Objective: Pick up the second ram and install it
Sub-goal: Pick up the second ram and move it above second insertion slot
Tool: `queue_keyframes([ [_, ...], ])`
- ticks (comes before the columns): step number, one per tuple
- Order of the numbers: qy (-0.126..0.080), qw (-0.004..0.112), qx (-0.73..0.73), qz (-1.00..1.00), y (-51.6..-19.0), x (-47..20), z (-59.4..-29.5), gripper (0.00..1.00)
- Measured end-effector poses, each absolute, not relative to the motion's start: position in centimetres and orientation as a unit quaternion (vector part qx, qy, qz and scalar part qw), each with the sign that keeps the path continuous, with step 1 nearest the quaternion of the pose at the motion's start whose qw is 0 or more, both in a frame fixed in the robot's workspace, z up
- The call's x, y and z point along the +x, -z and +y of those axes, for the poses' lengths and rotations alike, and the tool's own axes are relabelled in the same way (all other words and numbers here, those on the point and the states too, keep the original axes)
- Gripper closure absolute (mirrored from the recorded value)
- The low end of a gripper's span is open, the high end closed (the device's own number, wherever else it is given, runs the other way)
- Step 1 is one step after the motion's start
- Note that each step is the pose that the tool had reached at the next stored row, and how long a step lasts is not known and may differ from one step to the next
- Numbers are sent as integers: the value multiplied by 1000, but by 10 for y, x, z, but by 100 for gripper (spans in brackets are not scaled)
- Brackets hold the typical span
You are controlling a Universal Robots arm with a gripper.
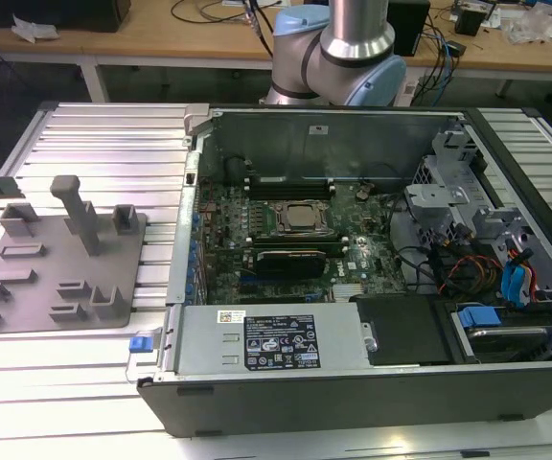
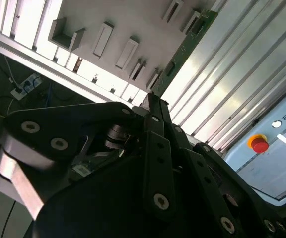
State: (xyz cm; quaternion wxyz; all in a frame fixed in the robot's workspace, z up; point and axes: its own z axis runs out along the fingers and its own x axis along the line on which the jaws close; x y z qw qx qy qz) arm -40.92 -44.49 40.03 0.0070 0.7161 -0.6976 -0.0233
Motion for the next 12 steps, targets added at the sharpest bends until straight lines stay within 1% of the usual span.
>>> queue_keyframes([
  [9,23,7,716,-698,-426,-409,-443,91],
  [12,23,7,716,-698,-443,-409,-442,91],
])
